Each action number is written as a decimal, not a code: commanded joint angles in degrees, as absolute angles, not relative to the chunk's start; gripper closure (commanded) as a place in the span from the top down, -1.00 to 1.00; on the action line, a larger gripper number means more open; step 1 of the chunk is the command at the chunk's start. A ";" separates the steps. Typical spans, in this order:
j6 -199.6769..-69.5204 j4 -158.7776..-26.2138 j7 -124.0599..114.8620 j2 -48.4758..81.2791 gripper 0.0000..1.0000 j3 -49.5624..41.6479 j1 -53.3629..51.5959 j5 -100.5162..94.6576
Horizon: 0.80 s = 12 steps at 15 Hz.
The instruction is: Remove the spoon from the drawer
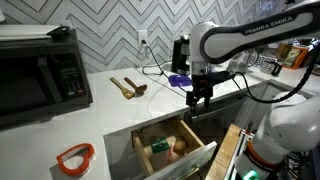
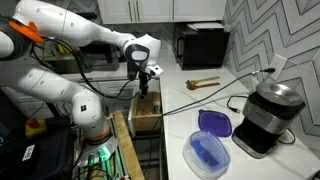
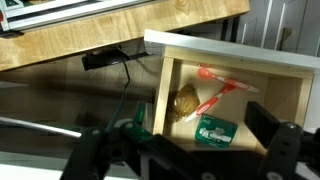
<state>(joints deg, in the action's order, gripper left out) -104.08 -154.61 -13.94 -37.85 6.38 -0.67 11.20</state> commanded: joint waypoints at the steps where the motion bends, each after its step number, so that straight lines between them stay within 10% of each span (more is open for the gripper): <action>1: -105.28 -155.23 -14.46 -36.91 1.00 7.34 -2.46 12.79; 12: -117.23 -157.98 -25.05 -33.41 1.00 13.13 -5.14 21.66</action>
<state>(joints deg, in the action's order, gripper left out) -112.53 -158.00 -18.78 -36.12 10.91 -4.62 18.96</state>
